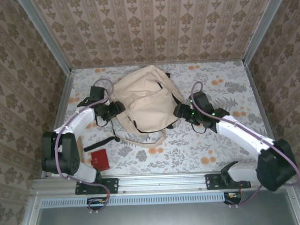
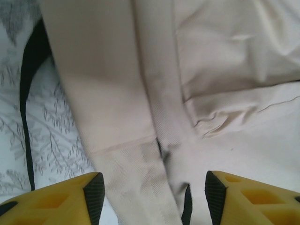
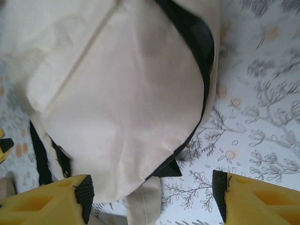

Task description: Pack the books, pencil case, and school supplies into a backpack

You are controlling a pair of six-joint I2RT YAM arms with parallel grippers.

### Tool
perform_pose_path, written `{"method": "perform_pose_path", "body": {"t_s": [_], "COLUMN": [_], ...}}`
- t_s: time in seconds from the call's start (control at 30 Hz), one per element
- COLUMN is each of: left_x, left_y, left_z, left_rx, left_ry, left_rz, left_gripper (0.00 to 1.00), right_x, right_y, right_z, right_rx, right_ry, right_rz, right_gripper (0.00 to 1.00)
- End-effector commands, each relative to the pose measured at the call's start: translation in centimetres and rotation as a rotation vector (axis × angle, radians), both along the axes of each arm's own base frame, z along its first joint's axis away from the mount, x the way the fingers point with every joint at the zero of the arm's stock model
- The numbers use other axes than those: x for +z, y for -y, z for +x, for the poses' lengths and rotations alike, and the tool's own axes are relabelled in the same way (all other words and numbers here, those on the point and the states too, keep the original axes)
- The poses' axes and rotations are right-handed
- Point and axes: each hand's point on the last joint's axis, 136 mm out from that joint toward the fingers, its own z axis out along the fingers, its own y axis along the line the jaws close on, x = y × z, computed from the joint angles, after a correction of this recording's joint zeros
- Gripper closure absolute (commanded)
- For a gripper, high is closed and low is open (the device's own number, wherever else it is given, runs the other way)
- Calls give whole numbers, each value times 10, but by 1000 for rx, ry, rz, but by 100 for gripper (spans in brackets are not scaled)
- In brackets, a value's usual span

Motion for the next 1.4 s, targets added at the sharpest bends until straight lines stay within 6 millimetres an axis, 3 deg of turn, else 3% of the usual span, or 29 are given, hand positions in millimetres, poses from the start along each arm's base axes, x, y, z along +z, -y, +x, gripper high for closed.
{"method": "perform_pose_path", "body": {"t_s": [0.0, 0.2, 0.37, 0.43, 0.53, 0.63, 0.73, 0.9, 1.03, 1.13, 1.37], "left_x": [16, 9, 3, 2, 1, -1, -4, -5, -14, -22, -32], "left_y": [14, 32, 40, 43, 47, 54, 62, 75, 80, 82, 83], "left_z": [6, 14, 20, 22, 22, 22, 22, 23, 19, 15, 16], "left_rx": [-19, -65, -70, -73, -80, -94, -108, -128, -113, -94, -55], "left_ry": [58, 45, 37, 38, 35, 31, 23, 20, -10, -34, -55], "left_rz": [-82, -119, -130, -132, -138, -148, -158, -166, -151, -135, -81], "left_gripper": [45, 53, 54, 54, 54, 55, 56, 56, 58, 61, 66], "right_x": [-7, -29, -43, -49, -55, -52, -43, -28, -17, -10, 0], "right_y": [-27, -56, -65, -64, -53, -32, -11, -4, -10, -1, 0], "right_z": [5, 24, 45, 54, 67, 84, 102, 113, 100, 86, 60], "right_rx": [92, 186, 176, 160, 123, 81, 43, 80, 138, 126, 133], "right_ry": [-57, -123, -151, -160, -156, -113, -67, -21, -22, -20, -26], "right_rz": [53, 81, 61, 44, -31, -134, -210, -241, -212, -220, -160], "right_gripper": [30, 34, 39, 51, 78, 92, 97, 91, 53, 38, 32]}}
